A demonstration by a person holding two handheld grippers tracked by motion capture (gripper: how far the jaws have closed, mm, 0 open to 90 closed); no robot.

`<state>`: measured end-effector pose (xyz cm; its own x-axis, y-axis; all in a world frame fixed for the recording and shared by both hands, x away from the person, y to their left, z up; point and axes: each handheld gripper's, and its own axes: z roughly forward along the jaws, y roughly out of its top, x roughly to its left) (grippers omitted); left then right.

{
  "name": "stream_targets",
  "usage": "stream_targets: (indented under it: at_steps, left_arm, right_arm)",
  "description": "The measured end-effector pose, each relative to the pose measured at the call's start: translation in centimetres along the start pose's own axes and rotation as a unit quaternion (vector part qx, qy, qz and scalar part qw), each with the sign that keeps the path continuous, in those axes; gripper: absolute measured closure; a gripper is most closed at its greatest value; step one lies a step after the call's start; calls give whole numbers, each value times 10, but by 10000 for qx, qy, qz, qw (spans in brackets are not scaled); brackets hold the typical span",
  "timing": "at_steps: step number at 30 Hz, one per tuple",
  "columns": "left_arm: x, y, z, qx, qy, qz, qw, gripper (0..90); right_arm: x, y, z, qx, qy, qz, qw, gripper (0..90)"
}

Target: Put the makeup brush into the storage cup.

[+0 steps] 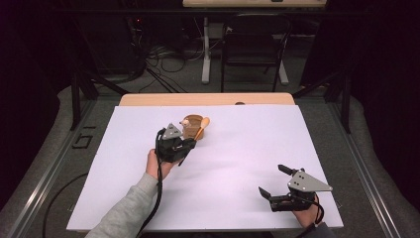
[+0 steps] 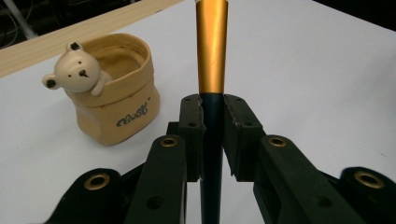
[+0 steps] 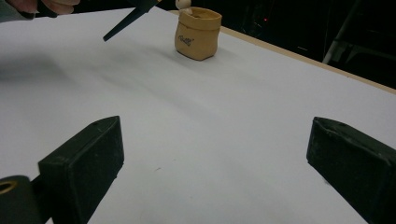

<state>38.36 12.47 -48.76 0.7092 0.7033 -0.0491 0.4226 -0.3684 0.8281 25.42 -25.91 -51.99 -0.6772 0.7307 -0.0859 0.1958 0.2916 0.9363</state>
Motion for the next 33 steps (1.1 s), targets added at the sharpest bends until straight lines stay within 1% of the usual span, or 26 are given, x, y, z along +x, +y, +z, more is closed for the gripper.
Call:
stream_targets:
  at_steps: [2,7,10,20,25,30,33]
  left_arm:
    - [1,0,-2,-58,30,-10,10000,785]
    - [2,0,-3,-150,64,-25,9999,786]
    - [3,-1,-4,-199,81,-35,9998,786]
    - [5,1,-6,-252,124,-38,9996,786]
    - [7,3,-7,-305,142,-77,9994,786]
    - [7,3,-5,-246,156,-69,9996,786]
    - [7,5,-7,-327,173,-71,9993,786]
  right_arm:
    - [0,0,-1,0,-1,-35,10000,35]
    - [0,0,0,13,-11,-1,10000,35]
    - [0,0,-1,21,4,-24,10000,35]
    - [0,0,-1,27,-10,-15,10000,34]
    - [0,0,-1,10,-26,-36,10000,34]
    - [0,0,-1,11,-40,-28,10000,35]
    - [1,0,-1,-16,-42,-41,10000,35]
